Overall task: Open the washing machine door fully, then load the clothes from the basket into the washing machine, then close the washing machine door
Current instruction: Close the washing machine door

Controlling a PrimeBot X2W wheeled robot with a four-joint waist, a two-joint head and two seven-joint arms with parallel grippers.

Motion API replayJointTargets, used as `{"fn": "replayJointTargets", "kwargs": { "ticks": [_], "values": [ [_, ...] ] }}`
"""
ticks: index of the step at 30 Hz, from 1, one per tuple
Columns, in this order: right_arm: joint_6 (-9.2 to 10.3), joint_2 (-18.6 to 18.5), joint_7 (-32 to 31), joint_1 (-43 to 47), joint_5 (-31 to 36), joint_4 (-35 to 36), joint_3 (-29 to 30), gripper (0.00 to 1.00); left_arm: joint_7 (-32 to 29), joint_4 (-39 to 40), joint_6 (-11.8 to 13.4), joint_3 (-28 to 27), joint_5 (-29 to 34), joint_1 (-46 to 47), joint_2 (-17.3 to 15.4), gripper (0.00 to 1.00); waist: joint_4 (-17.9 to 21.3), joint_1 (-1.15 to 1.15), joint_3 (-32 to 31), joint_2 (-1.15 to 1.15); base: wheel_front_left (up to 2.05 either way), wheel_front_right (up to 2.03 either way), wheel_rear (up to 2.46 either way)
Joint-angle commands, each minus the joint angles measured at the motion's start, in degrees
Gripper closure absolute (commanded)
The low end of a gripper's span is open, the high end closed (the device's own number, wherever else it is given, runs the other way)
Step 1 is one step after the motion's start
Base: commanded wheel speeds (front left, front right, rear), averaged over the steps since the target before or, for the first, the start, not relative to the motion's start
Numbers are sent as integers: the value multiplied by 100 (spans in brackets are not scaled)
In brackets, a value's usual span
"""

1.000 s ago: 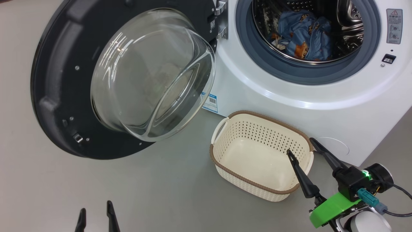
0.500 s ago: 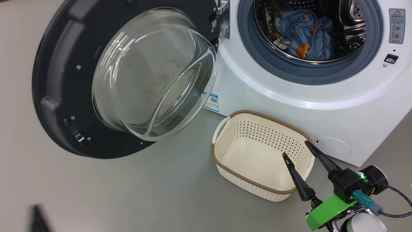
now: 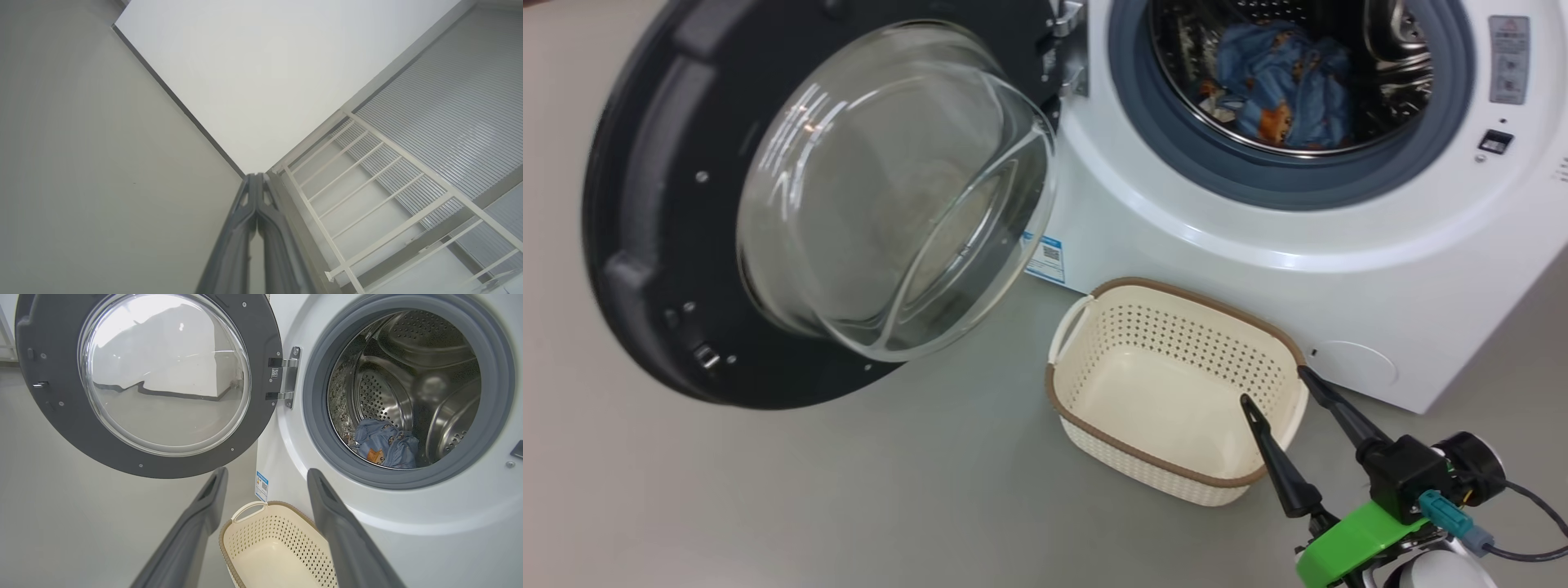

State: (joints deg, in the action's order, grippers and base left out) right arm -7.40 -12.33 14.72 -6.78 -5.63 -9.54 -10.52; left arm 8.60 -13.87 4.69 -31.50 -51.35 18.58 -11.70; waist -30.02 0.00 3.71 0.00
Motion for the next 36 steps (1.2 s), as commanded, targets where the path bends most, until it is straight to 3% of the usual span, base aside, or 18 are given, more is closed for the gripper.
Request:
{"fn": "replayJointTargets", "kwargs": {
  "ticks": [1, 7, 15, 23, 31, 36],
  "values": [
    [-9, 17, 28, -23, -13, 162, -127, 0, -162, -57, -39, -244, -217, 357, -374, 100, 139, 0, 51, 0, 0, 0, 0],
    [-9, -19, 28, -50, -27, 111, -321, 0, -1216, -1187, 38, -700, -1257, 1357, -1119, 100, 571, 0, 170, 0, 0, 0, 0],
    [-9, -199, 28, -98, -96, 54, -566, 0, -2506, -2032, 386, -856, -1980, 1972, -1714, 100, 1084, 0, 376, 0, 0, 0, 0],
    [-9, -491, 28, -135, -170, 54, -658, 0, -2930, -2186, 585, -948, -2296, 2220, -1761, 100, 1325, 0, 566, 0, 0, 0, 0],
    [-9, -592, 28, -143, -241, 76, -670, 0, -3157, -2244, 624, -915, -2377, 2239, -1766, 100, 1474, 0, 652, 0, 0, 0, 0],
    [-9, -610, 28, -88, -264, 62, -643, 0, -3611, -2200, 600, -801, -2501, 2163, -1701, 100, 1480, 0, 650, 0, 0, 0, 0]
  ]
}}
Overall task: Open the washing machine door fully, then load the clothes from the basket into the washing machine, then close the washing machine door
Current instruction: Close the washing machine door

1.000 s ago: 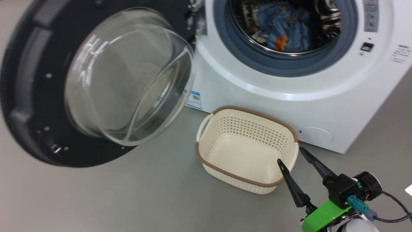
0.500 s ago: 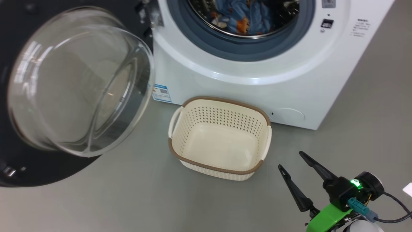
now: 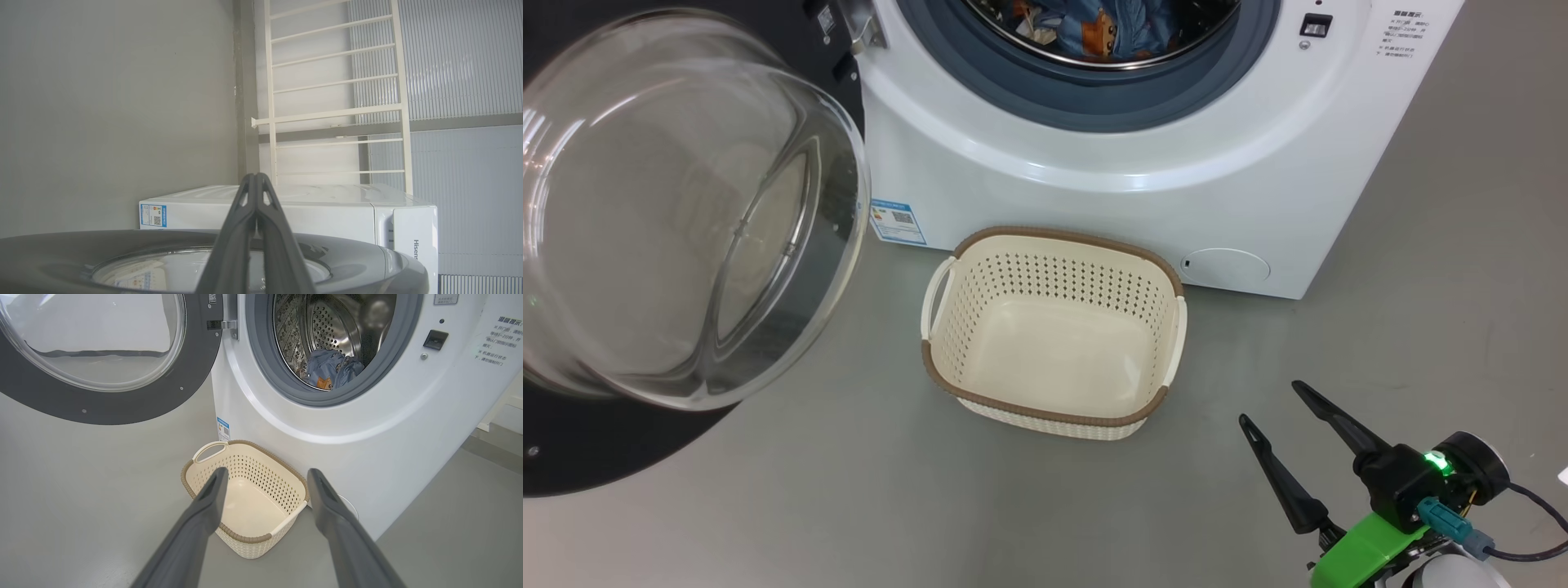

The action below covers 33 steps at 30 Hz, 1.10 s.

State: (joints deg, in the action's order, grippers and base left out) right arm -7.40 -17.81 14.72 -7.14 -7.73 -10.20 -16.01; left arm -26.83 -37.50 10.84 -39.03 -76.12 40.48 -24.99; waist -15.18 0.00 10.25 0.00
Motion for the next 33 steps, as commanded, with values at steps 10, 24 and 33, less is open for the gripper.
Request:
{"fn": "replayJointTargets", "kwargs": {
  "ticks": [10, 24, 33],
  "values": [
    [-9, -83, 28, 10, -42, 131, -82, 0, -1223, 511, -2, 329, -212, -388, -271, 100, -138, 0, -30, 0, 0, 0, 0],
    [-9, 62, 28, 0, -39, 121, -14, 0, -2257, 1779, 36, 750, -486, -898, 202, 100, -386, 0, -54, 0, 0, 0, 0],
    [-9, 250, 28, 35, -73, 117, 154, 0, -2501, 2691, 228, 894, -680, -1063, 613, 100, -505, 0, -72, 0, 0, 0, 0]
  ]
}}
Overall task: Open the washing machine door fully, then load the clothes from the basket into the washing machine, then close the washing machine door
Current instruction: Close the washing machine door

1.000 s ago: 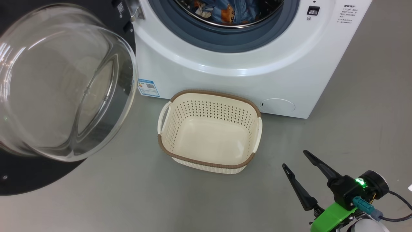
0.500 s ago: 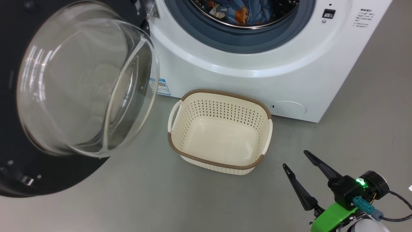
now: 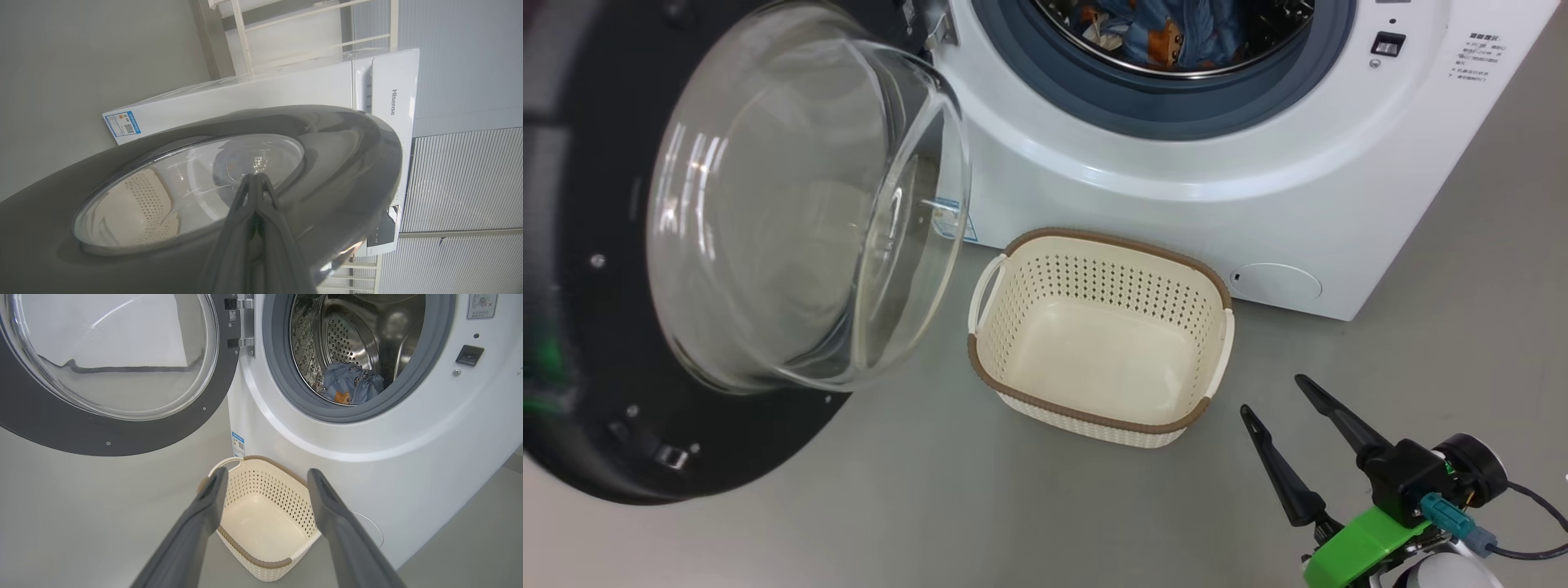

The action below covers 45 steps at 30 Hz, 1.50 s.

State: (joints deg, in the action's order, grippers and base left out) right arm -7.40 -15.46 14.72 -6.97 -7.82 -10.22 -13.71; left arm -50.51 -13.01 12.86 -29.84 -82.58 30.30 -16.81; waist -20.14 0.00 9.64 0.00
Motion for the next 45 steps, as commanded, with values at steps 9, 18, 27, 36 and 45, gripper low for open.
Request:
{"fn": "replayJointTargets", "kwargs": {
  "ticks": [9, 18, 27, 36, 45],
  "values": [
    [-9, 202, 28, 62, -65, 97, 61, 0, -493, 1001, 178, 466, -3, -275, 84, 100, 76, 0, -93, 0, 0, 0, 0],
    [-9, 383, 28, 83, -44, 78, 137, 0, -586, 1604, 399, 826, 47, -319, 369, 100, 294, 0, -139, 0, 0, 0, 0],
    [-9, 575, 28, 173, -26, 18, 208, 0, -456, 1939, 511, 1279, 332, -412, 673, 100, 807, 0, -312, 0, 0, 0, 0],
    [-9, 645, 28, 230, 0, 9, 268, 0, -294, 2044, 564, 1449, 477, -380, 856, 100, 1300, 0, -400, 0, 0, 0, 0],
    [-9, 695, 28, 222, -7, -1, 281, 0, 110, 1680, 356, 1616, 675, -138, 1057, 100, 1730, 0, -412, 0, 0, 0, 0]
  ]
}}
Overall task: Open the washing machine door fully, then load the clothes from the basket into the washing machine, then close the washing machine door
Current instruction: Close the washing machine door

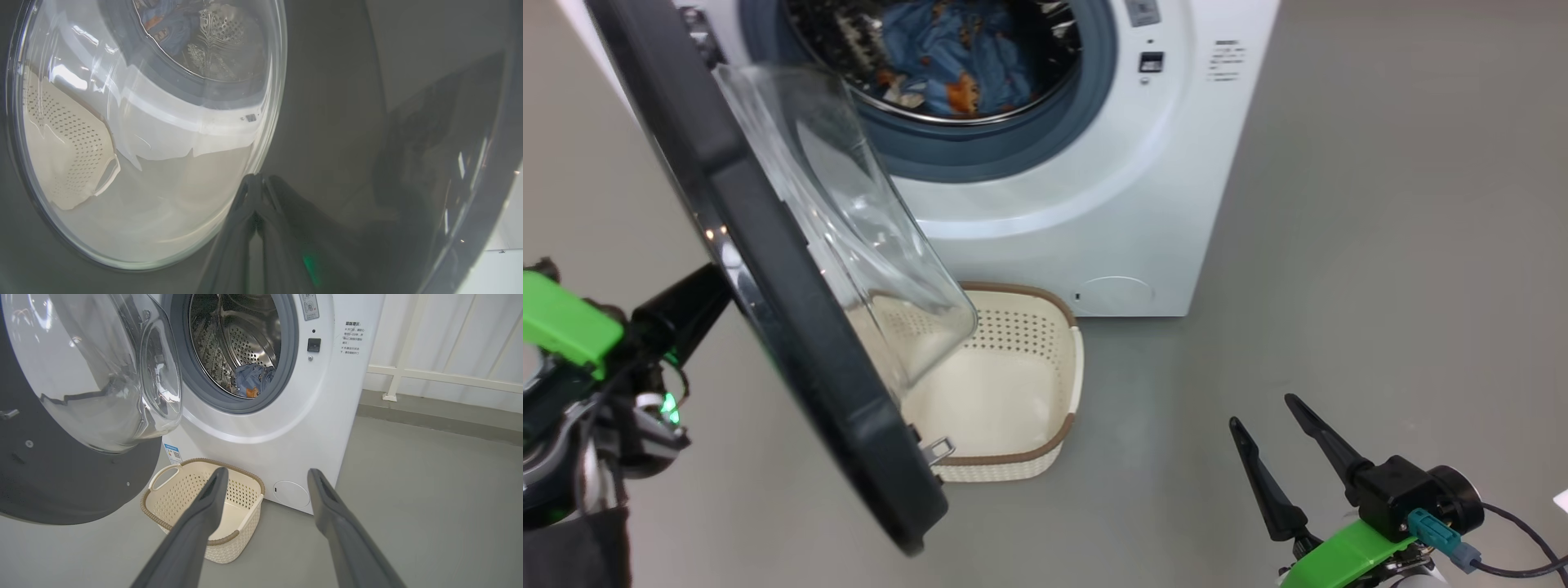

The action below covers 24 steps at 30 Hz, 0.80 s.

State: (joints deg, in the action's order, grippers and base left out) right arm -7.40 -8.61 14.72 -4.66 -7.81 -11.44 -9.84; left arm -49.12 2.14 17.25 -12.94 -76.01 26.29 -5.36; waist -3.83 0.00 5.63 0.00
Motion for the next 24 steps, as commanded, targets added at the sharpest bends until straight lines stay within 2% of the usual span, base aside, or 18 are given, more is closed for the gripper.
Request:
{"fn": "replayJointTargets", "kwargs": {
  "ticks": [1, 9, 24],
  "values": [
    [-9, 14, 28, -15, -10, 116, -105, 0, 12, 105, -118, -46, 34, 297, -67, 100, 142, 0, -10, 0, 0, 0, 0],
    [-9, 63, 28, -33, -20, 94, -110, 0, 270, -426, -393, 135, 141, 526, 32, 100, 511, 0, -18, 0, 0, 0, 0],
    [-9, 85, 28, 13, -11, 36, -112, 0, 537, -1153, -728, 173, 57, 813, 121, 100, 994, 0, -206, 0, 0, 0, 0]
  ]
}}
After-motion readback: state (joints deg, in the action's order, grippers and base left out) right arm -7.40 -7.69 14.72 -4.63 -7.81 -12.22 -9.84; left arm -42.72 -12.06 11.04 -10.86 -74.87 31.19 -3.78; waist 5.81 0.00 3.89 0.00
